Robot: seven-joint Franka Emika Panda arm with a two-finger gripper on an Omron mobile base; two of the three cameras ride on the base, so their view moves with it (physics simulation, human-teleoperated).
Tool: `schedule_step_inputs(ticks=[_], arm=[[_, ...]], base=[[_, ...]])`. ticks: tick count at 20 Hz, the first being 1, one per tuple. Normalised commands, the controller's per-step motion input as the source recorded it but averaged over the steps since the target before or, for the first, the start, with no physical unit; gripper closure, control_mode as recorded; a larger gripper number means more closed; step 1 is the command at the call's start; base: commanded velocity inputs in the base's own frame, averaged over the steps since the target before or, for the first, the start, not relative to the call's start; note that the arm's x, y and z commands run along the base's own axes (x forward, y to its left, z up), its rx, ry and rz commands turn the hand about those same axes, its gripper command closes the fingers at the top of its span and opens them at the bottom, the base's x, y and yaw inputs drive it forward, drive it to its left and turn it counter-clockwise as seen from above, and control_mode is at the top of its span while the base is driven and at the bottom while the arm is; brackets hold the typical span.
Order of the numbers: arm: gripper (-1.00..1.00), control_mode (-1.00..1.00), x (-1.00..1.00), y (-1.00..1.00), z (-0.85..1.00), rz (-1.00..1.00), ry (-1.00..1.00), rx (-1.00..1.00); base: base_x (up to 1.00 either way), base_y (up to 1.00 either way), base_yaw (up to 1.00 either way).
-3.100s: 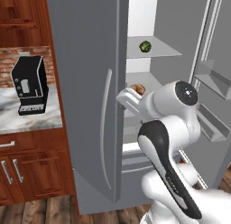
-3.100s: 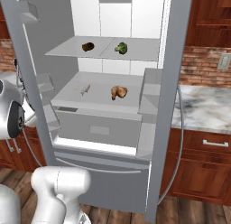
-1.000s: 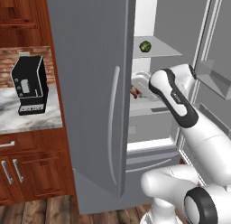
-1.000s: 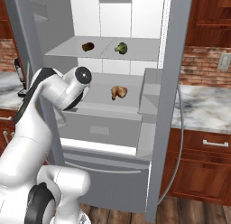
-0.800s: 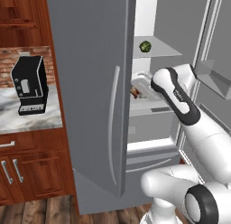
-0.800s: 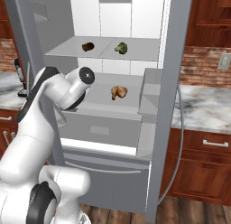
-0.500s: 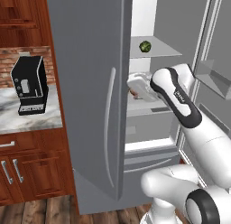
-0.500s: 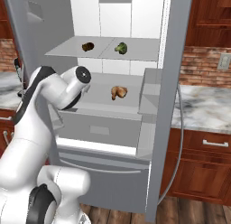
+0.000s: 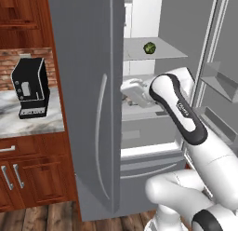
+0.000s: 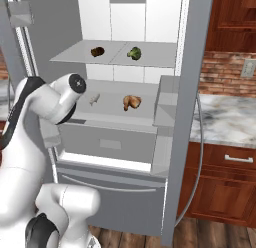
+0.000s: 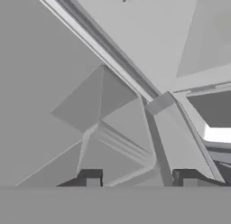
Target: Gather the broccoli and sweet potato from the fridge and place them on a tray on the dining counter. Then gather the chicken drumstick and fish from the fridge and place them on the other tray.
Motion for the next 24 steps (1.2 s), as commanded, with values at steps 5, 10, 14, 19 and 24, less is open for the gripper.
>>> schedule_step_inputs(ticks=[5, 10, 14, 19, 24], arm=[[-1.00, -1.00, -0.06, 0.96, -0.21, 0.07, -0.08, -0.05], [-1.00, -1.00, -0.01, 0.91, -0.33, 0.08, -0.06, -0.05], [-1.00, -1.00, 0.00, 0.95, -0.34, 0.08, -0.03, -0.05], [-1.00, -1.00, -0.01, 0.49, -0.06, 0.03, -0.05, -0.01], [-1.00, -1.00, -0.09, 0.11, 0.00, 0.00, -0.05, 0.00]], base=[[0.00, 0.00, 0.00], [0.00, 0.00, 0.00], [0.00, 0.00, 0.00], [0.00, 0.00, 0.00], [0.00, 0.00, 0.00]])
